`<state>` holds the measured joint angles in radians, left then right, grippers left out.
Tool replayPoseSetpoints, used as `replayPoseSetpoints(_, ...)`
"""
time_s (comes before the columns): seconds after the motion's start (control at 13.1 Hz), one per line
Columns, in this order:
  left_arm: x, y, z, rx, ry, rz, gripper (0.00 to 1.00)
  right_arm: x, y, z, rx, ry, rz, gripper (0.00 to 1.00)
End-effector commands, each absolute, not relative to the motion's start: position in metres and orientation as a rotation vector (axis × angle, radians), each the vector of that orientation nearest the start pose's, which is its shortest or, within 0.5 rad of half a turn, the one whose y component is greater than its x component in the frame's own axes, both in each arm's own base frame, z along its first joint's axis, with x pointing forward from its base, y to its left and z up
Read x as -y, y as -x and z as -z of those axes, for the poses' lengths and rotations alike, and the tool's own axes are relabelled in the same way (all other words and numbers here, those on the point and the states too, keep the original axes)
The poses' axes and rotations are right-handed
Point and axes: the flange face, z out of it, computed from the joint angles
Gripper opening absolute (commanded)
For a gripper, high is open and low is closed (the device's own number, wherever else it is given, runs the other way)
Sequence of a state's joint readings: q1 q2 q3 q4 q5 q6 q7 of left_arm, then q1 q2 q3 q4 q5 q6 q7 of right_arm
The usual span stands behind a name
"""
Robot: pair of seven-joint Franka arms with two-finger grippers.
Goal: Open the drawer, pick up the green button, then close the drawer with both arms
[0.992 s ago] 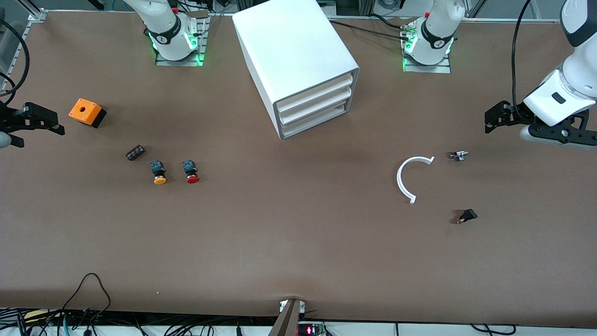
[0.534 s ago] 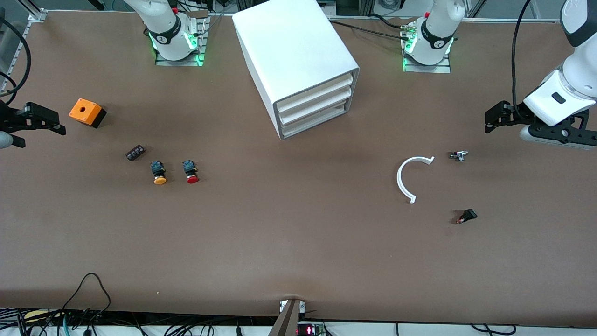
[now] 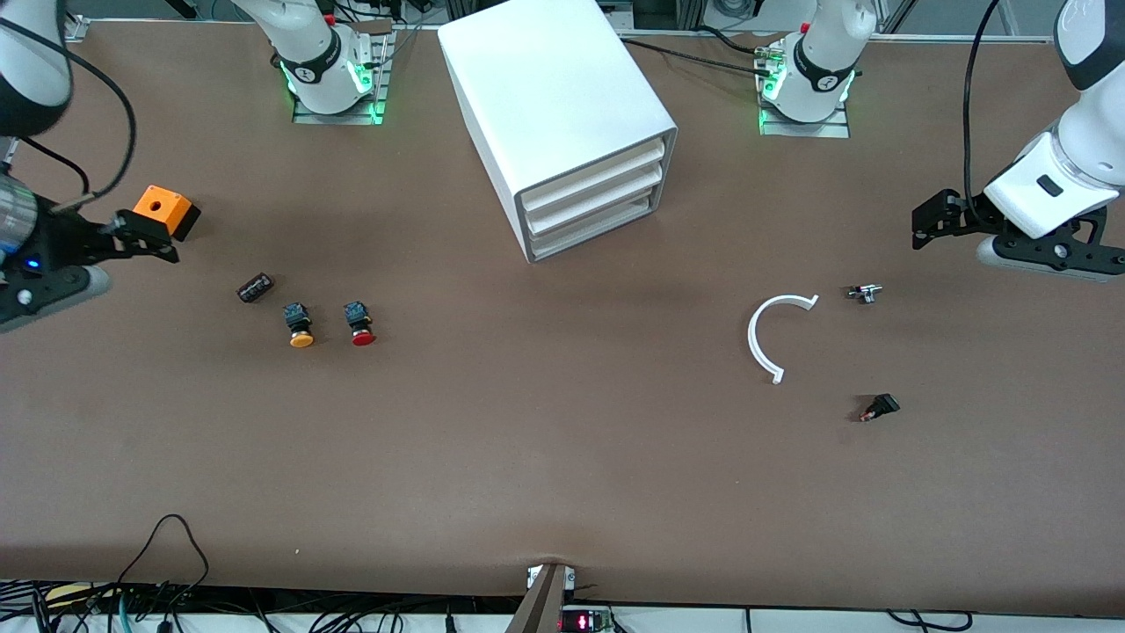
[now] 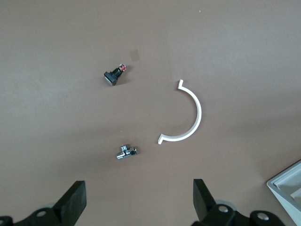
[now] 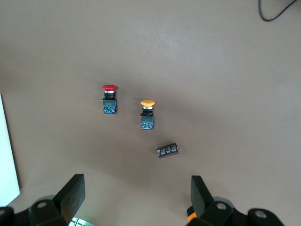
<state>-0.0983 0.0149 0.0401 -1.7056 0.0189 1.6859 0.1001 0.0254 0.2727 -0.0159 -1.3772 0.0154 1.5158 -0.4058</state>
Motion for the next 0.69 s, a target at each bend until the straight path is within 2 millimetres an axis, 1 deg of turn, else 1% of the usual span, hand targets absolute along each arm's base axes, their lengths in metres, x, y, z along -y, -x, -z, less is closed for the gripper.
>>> replayPoseSetpoints(0.0,0.041,-0.562,-0.563,-0.287,3.106,-0.118,1.00,-0.014,-0.625,-0.552,0.672,3.036,-0.207,1.00)
replayPoseSetpoints(0.08,0.050,-0.560,-0.557,-0.305,3.122,-0.161,1.00,-0.021,-0.627,-0.547,0.686,3.033,-0.216,1.00)
replayPoseSetpoints(0.23,0.067,-0.552,-0.548,-0.350,3.156,-0.285,1.00,-0.034,-0.626,-0.551,0.665,3.048,-0.208,1.00)
replayPoseSetpoints(0.31,0.081,-0.547,-0.546,-0.385,3.174,-0.340,1.00,-0.030,-0.628,-0.551,0.653,3.058,-0.193,1.00)
replayPoseSetpoints(0.46,0.097,-0.541,-0.541,-0.418,3.220,-0.419,1.00,-0.030,-0.628,-0.547,0.674,3.043,-0.206,1.00)
replayPoseSetpoints(0.53,0.104,-0.538,-0.534,-0.432,3.241,-0.493,1.00,-0.031,-0.628,-0.547,0.665,3.027,-0.196,1.00)
replayPoseSetpoints(0.61,0.109,-0.537,-0.525,-0.442,3.267,-0.580,1.00,-0.038,-0.629,-0.547,0.672,3.008,-0.188,1.00)
